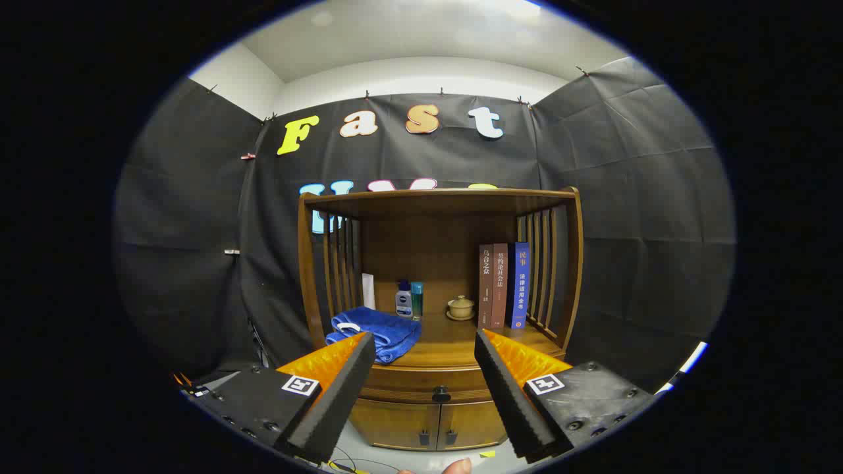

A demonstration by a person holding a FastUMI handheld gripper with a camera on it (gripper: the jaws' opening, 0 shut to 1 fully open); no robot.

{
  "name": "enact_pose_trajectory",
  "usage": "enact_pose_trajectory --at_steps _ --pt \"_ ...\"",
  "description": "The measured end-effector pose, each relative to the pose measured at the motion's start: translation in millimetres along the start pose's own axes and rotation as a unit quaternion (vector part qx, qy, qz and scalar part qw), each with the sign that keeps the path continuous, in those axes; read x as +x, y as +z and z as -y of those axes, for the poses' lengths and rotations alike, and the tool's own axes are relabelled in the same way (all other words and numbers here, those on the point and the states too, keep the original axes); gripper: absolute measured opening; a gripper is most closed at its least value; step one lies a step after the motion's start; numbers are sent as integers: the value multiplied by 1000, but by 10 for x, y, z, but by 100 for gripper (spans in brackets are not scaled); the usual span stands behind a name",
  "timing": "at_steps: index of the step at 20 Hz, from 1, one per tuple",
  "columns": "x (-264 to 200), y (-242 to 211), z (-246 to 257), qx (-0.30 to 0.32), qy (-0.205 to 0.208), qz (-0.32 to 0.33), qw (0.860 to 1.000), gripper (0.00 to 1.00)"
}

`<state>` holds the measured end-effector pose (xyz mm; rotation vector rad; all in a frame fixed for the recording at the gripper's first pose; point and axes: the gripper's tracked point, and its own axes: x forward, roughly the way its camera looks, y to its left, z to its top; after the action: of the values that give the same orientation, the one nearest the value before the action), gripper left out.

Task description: Pull open the drawer, take out the items inside it, and place them on the countertop above the cabinet.

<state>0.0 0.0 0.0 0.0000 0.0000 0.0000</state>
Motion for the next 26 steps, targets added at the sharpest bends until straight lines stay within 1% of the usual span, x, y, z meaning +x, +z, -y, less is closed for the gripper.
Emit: enact_pose_trajectory --at_steps 13,20,24,26 --pt "7 25 -90 -11 5 6 1000 99" --pt "7 -18 -56 -8 1 6 1000 99" --pt "103 -96 -67 -9 -2 19 1000 98" --pt "219 -213 -80 -16 -7 23 1000 98"
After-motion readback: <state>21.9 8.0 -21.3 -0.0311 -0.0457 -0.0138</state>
